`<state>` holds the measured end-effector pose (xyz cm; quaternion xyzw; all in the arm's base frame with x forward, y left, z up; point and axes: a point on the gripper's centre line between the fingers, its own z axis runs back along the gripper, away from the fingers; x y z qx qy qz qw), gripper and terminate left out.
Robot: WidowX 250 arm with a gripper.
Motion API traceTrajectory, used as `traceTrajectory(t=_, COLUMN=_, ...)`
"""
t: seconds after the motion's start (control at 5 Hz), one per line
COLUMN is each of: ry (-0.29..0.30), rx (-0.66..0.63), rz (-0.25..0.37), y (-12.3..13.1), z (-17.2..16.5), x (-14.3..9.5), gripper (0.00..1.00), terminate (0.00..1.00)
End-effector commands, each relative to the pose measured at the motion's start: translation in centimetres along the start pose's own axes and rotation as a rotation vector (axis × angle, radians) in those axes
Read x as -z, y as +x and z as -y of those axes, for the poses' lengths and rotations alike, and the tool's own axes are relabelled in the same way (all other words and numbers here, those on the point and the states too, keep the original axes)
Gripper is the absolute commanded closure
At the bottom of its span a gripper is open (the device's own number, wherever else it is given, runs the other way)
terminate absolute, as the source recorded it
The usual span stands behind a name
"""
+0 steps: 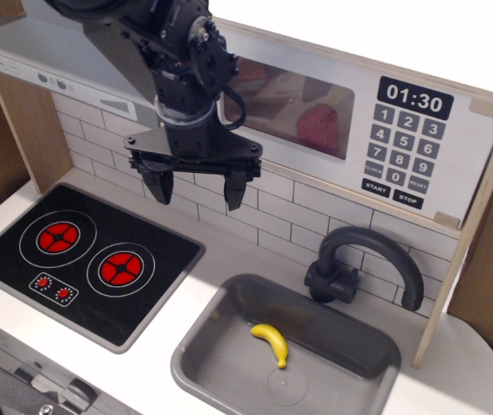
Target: Close microwave
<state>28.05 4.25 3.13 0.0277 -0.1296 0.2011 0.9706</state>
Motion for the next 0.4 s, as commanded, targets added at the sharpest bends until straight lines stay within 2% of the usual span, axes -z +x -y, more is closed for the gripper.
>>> traceTrajectory(t=0.0, ry=-0.012, rx=0.002, rz=0.048, y=1.22, z=0.28, x=-1.41, gripper=0.0, terminate=0.0)
traceTrajectory(t=0.2, ry=-0.012, rx=0.002, rz=0.048, y=1.22, z=0.28, x=-1.41, gripper=0.0, terminate=1.0)
